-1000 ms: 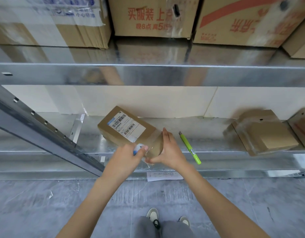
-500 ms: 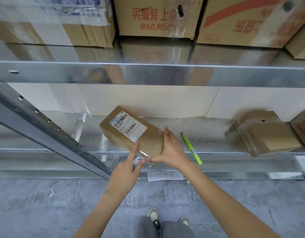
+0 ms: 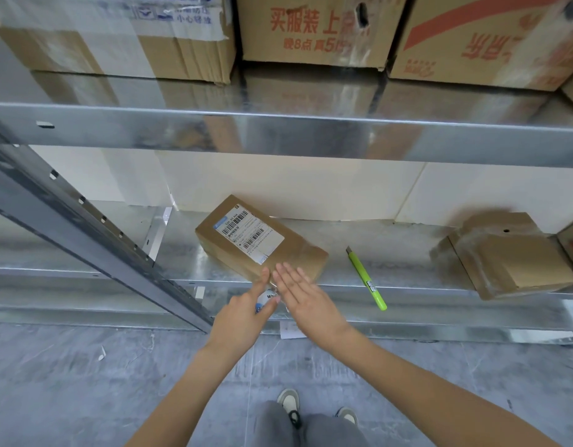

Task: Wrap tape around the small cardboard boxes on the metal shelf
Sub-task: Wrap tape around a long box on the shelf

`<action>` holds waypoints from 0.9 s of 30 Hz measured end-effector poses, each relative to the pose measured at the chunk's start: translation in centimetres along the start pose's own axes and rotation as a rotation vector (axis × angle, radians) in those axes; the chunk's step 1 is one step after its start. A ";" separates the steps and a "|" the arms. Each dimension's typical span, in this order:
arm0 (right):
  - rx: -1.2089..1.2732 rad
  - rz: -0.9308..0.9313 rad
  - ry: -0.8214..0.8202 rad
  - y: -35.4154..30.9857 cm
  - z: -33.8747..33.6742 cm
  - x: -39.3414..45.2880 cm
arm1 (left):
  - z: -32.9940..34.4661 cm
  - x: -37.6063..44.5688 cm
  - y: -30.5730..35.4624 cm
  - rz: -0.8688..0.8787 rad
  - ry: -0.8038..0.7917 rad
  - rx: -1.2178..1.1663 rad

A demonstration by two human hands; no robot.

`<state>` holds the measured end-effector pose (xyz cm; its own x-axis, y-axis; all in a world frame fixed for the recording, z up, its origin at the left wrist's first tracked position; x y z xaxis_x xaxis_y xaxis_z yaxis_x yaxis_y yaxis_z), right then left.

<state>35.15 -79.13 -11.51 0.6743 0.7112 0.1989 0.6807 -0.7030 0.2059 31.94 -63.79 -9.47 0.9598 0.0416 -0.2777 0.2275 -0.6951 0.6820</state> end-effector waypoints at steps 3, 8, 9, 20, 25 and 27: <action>0.061 0.016 0.079 -0.9 0.2 -0.2 | 0.0 -0.1 0.0 0.006 -0.010 -0.051; 0.299 0.155 -0.086 1.7 -0.6 0.1 | 0.5 -0.6 -1.1 0.034 -0.038 -0.236; 0.305 0.231 -0.172 2.8 -0.6 0.0 | 0.7 -0.8 -1.2 0.035 -0.044 -0.287; 1.314 0.703 -0.401 8.0 -1.9 0.2 | -2.8 -1.9 2.8 0.181 0.116 -0.790; 1.475 0.847 -0.401 9.7 -1.8 0.3 | -4.0 2.7 8.4 0.223 0.009 -0.790; 1.442 0.892 -0.295 10.0 -2.0 0.4 | -3.9 4.1 10.0 0.230 -0.012 -0.745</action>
<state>41.62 -85.86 -7.48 0.8712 0.2210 -0.4384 -0.3277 -0.4029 -0.8545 38.84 -67.75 -1.16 0.9953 -0.0556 -0.0789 0.0778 -0.0200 0.9968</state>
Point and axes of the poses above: each hand's wrist, its own x-axis towards the middle knuckle, its own z-axis out of the palm, y = z × x, the point moved 2 cm from there along x, towards the middle knuckle, and after that the axes turned 7 degrees about -x, right-handed, at the moved point
